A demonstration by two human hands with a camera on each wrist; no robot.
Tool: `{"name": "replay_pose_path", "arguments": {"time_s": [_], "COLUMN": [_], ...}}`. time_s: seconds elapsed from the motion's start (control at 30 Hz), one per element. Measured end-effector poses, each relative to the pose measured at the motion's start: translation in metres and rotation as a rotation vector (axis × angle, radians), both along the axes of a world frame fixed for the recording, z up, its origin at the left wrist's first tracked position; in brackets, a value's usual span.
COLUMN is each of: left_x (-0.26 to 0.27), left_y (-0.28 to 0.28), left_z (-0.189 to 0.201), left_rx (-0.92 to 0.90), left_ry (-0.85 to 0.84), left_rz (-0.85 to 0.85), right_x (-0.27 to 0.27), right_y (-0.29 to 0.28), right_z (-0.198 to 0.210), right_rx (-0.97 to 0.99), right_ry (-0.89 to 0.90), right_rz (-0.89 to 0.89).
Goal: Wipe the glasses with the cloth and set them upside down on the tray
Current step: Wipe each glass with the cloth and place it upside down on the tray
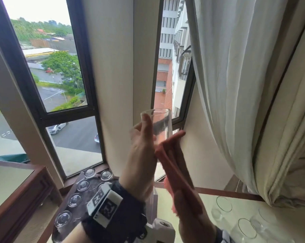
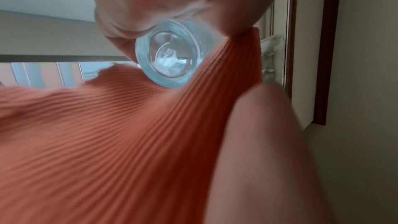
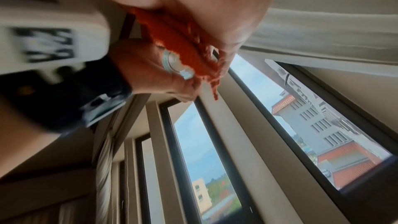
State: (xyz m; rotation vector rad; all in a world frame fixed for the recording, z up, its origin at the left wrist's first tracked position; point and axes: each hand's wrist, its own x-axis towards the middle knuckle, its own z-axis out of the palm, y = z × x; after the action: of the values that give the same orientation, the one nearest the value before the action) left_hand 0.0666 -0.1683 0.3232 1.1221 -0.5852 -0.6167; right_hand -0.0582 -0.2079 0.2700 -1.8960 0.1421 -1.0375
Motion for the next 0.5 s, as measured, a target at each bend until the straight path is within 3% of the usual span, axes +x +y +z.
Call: {"name": "replay_pose_path", "arguments": {"time_s": [0.07, 0.13, 0.2, 0.27, 0.4, 0.47, 0.5], "left_x": [0.007, 0.003, -0.01, -0.022, -0.036, -0.039, -0.038], "left_y": [-0.002, -0.001, 0.002, 0.004, 0.003, 0.004, 0.005], "left_z": [0.002, 0.0, -0.007, -0.017, -0.029, -0.023, -0.02], "left_rx": [0.05, 0.138, 0.16, 0.158, 0.136, 0.078, 0.055], "left_ry": [-0.025, -0.087, -0.165, -0.224, -0.248, -0.24, -0.261], "left_rz": [0.029, 0.006, -0.007, -0.021, -0.125, -0.161, -0.155], "right_x": [-0.001, 0.002, 0.005, 0.007, 0.002, 0.008, 0.01], "right_y": [-0.001, -0.005, -0.009, -0.022, -0.049, -0.038, -0.036], "right_z": [-0.02, -0.021, -0.015, -0.003, 0.014, 0.024, 0.019], "right_rx": [-0.093, -0.066, 0.175, 0.242, 0.021, 0.178, 0.129], "right_ry": [-0.067, -0.116, -0.162, -0.14, -0.122, -0.159, -0.135], "right_rz": [0.04, 0.022, 0.002, -0.004, -0.261, -0.276, -0.18]}}
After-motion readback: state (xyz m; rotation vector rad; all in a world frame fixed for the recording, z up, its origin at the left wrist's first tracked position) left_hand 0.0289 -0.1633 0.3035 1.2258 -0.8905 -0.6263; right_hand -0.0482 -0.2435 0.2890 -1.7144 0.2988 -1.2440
